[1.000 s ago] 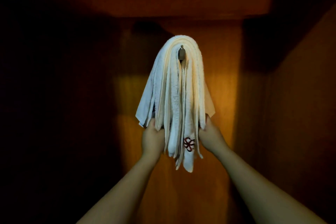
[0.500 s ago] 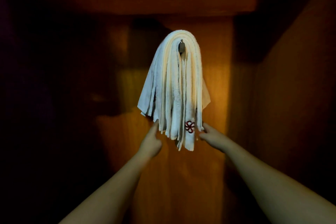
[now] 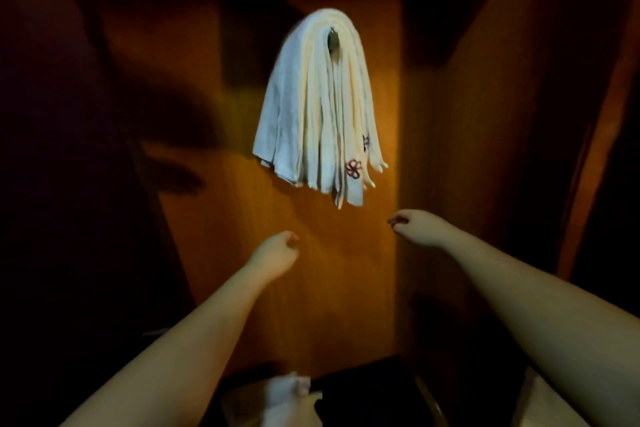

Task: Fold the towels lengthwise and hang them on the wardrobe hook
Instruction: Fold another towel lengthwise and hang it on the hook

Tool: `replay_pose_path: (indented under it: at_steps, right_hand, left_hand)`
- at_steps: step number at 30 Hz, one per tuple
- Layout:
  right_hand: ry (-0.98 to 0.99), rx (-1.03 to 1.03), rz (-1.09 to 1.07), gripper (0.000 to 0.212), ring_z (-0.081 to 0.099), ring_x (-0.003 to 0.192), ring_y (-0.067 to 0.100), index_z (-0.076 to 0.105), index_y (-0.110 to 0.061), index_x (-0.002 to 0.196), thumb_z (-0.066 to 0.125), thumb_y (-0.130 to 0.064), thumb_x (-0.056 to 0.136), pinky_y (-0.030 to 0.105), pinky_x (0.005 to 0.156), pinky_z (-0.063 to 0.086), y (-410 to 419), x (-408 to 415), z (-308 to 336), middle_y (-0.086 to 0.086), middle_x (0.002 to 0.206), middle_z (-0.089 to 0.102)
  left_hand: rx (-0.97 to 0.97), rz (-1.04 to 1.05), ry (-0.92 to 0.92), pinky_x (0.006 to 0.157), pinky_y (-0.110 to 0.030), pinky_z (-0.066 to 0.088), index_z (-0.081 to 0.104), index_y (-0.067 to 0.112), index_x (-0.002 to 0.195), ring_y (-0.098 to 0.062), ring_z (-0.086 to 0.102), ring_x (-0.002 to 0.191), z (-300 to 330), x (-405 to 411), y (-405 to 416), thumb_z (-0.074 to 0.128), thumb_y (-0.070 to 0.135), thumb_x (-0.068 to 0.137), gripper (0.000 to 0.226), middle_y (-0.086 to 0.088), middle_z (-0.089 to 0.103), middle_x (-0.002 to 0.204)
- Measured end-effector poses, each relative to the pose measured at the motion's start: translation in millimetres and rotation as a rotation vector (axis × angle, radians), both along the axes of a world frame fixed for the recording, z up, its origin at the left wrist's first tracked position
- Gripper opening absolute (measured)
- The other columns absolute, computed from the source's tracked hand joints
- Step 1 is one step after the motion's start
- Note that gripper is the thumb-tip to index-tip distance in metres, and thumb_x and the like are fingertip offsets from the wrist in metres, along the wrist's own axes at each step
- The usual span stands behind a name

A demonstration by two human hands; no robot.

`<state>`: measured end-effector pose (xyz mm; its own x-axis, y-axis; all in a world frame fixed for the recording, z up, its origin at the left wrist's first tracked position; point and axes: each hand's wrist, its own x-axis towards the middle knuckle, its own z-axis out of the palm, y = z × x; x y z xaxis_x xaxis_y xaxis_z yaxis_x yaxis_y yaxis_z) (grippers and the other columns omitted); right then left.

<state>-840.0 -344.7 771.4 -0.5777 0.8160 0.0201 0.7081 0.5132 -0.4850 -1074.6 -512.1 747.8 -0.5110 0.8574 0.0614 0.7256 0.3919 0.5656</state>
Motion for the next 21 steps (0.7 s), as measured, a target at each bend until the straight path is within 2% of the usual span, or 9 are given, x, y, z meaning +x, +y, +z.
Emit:
replay_pose_path:
  at_steps: [3,6,8,12,16,21]
  right_hand:
    - [-0.077,-0.021,0.008,0.037,0.058,0.111,0.019,0.056,-0.015,0.137,0.047,-0.027,0.103,0.029,0.089,0.047,-47,31,-26,0.006,0.133,0.06]
    - [-0.134,-0.021,0.013,0.04,0.055,0.122,0.02,0.053,-0.018,0.14,0.049,-0.03,0.102,0.031,0.099,0.044,-82,68,-62,0.004,0.139,0.057]
    - [-0.166,-0.04,-0.022,0.043,0.054,0.124,0.019,0.052,-0.02,0.141,0.05,-0.034,0.101,0.031,0.1,0.043,-99,96,-91,0.003,0.141,0.054]
    - [-0.2,-0.081,-0.11,0.045,0.052,0.127,0.019,0.051,-0.02,0.142,0.051,-0.038,0.1,0.032,0.105,0.042,-126,158,-140,0.002,0.144,0.05]
    - [-0.252,-0.136,-0.216,0.044,0.052,0.126,0.019,0.053,-0.02,0.14,0.05,-0.039,0.1,0.029,0.1,0.04,-148,222,-188,0.0,0.14,0.053]
    - [-0.259,-0.262,-0.343,0.043,0.051,0.127,0.023,0.054,-0.016,0.139,0.052,-0.036,0.101,0.034,0.107,0.041,-161,317,-251,0.005,0.142,0.053]
  left_hand:
    - [-0.098,-0.142,0.043,0.085,-0.023,0.045,0.055,0.015,0.136,-0.021,0.059,0.116,-20,28,-17,0.051,0.014,0.097,0.039,-0.006,0.061,0.133]
    - [-0.155,-0.267,0.014,0.087,-0.027,0.048,0.055,0.017,0.135,-0.019,0.062,0.11,-43,63,-29,0.051,0.019,0.099,0.037,-0.003,0.062,0.128]
    - [-0.199,-0.361,0.005,0.089,-0.031,0.049,0.055,0.016,0.134,-0.022,0.063,0.108,-64,90,-35,0.051,0.021,0.1,0.035,-0.004,0.064,0.124]
    - [-0.267,-0.532,-0.016,0.094,-0.03,0.046,0.052,0.016,0.137,-0.018,0.056,0.115,-104,144,-35,0.05,0.024,0.102,0.036,-0.002,0.059,0.13]
    - [-0.351,-0.625,-0.037,0.09,-0.028,0.046,0.053,0.021,0.135,-0.015,0.056,0.113,-147,202,-21,0.052,0.027,0.101,0.035,-0.001,0.058,0.131]
    - [-0.456,-0.76,-0.026,0.08,-0.026,0.043,0.056,0.018,0.132,-0.012,0.055,0.101,-193,297,7,0.051,0.027,0.101,0.033,-0.002,0.059,0.125]
